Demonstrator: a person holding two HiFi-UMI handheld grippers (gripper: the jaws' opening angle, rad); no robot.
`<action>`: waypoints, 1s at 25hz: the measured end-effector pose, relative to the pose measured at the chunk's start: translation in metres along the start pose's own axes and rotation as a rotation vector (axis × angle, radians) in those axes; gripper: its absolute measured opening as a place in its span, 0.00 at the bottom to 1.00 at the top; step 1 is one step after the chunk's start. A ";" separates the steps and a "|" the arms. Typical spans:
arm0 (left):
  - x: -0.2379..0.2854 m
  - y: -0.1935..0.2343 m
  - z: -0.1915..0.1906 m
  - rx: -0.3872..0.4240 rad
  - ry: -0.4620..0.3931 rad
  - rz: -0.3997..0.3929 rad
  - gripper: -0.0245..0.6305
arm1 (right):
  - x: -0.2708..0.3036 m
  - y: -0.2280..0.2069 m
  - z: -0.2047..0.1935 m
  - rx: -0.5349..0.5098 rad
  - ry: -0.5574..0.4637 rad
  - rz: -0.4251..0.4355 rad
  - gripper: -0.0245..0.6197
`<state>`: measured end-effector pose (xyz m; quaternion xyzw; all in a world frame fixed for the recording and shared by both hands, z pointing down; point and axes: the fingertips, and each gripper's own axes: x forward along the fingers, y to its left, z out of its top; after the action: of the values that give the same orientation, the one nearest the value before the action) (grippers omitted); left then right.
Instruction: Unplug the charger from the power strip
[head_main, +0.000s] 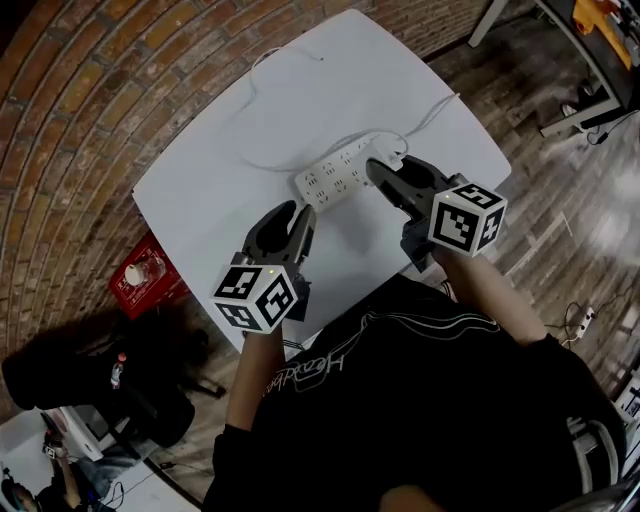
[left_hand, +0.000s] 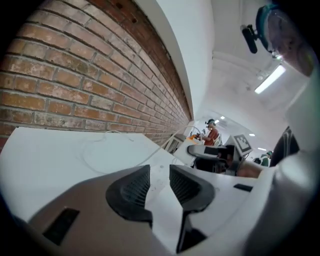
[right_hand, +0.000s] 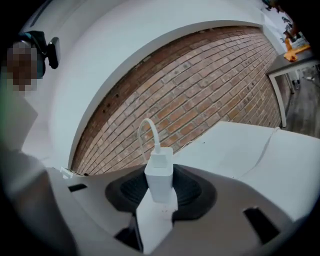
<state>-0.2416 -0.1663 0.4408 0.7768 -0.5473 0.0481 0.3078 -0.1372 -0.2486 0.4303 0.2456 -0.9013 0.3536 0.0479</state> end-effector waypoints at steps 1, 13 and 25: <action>-0.008 -0.007 0.004 -0.010 -0.022 -0.012 0.21 | -0.007 0.007 0.003 -0.004 -0.011 0.018 0.22; -0.091 -0.090 0.031 -0.053 -0.147 -0.150 0.05 | -0.092 0.083 0.006 -0.035 -0.105 0.153 0.22; -0.095 -0.143 0.024 0.026 -0.129 -0.181 0.05 | -0.145 0.100 0.002 -0.018 -0.144 0.218 0.22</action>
<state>-0.1595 -0.0706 0.3211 0.8285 -0.4929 -0.0231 0.2650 -0.0578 -0.1279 0.3300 0.1707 -0.9269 0.3300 -0.0535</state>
